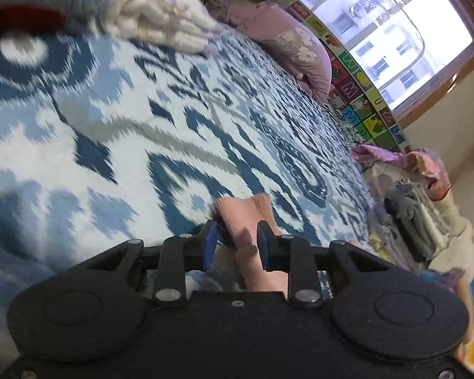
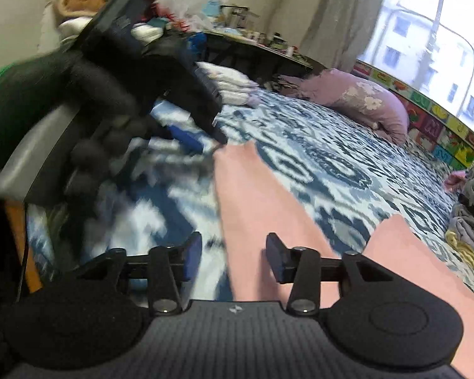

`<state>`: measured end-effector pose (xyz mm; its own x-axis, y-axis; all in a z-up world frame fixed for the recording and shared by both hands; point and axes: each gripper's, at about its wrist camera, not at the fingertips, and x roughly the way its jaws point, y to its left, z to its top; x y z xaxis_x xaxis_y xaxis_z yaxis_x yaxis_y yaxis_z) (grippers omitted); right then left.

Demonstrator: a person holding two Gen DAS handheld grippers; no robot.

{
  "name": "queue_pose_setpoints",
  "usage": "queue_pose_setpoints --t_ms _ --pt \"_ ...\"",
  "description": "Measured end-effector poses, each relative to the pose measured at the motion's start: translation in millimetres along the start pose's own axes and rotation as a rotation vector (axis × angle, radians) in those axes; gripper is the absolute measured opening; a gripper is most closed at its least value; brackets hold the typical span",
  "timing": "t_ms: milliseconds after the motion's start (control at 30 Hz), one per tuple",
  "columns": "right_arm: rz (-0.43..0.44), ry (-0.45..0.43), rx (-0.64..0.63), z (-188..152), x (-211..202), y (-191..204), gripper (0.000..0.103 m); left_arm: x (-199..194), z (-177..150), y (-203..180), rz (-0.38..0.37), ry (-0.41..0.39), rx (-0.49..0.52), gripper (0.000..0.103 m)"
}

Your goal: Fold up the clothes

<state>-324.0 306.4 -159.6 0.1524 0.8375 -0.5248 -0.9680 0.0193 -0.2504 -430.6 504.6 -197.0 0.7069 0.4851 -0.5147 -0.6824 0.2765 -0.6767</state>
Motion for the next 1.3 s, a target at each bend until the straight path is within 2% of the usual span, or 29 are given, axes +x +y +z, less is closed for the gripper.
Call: queue_pose_setpoints --t_ms 67,133,167,200,267,367,500,567,700,767,800,867,967,1000,1067,1133,1200,1267,1300 --pt "0.003 0.002 0.032 10 14 -5 0.047 8 -1 -5 0.010 0.009 0.006 0.025" --pt "0.023 0.008 0.062 19 27 -9 0.046 15 -3 -12 0.061 0.000 0.064 0.021" --pt "0.082 0.047 0.056 19 35 -6 0.044 17 -4 -16 0.095 -0.009 0.104 0.011" --pt "0.138 0.084 0.050 19 44 -4 0.036 19 -4 -19 0.120 -0.016 0.134 0.010" --pt "0.122 0.079 0.004 18 44 4 0.036 22 -3 -17 0.118 -0.015 0.134 0.008" --pt "0.129 0.071 0.006 16 40 4 0.036 24 2 -13 0.100 -0.002 0.133 0.007" --pt "0.128 0.056 -0.097 9 31 16 0.036 26 7 -8 0.088 0.001 0.127 0.007" --pt "0.139 0.059 -0.084 11 28 13 0.036 24 9 -8 0.098 -0.012 0.125 0.009" --pt "0.181 0.042 -0.188 4 6 24 0.034 8 12 -17 0.141 -0.125 0.173 0.008" --pt "0.167 0.021 -0.182 2 -5 23 0.036 -2 12 -24 0.088 -0.143 0.212 0.008" --pt "0.159 0.011 -0.178 0 -10 22 0.037 -4 10 -28 0.042 -0.125 0.246 0.008" --pt "0.132 -0.016 -0.101 2 -15 9 0.038 -5 3 -39 -0.021 -0.083 0.333 0.009" --pt "0.090 -0.020 0.069 3 -7 -26 0.036 9 -7 -48 -0.045 0.007 0.420 0.009" --pt "0.077 -0.012 0.116 4 -1 -38 0.036 15 -10 -50 -0.040 0.034 0.448 0.009" --pt "0.053 0.016 0.201 2 11 -59 0.036 29 -16 -53 0.039 0.057 0.512 0.009" --pt "0.026 0.101 0.270 -4 32 -78 0.035 35 -16 -52 0.104 0.038 0.524 0.009" --pt "0.029 0.125 0.272 -11 35 -81 0.034 36 -14 -50 0.148 -0.004 0.509 0.009" --pt "0.011 0.130 0.243 -13 33 -78 0.034 30 -13 -55 0.097 -0.033 0.515 0.009" --pt "-0.005 0.103 0.228 -12 28 -74 0.034 29 -14 -58 0.074 -0.040 0.522 0.009"
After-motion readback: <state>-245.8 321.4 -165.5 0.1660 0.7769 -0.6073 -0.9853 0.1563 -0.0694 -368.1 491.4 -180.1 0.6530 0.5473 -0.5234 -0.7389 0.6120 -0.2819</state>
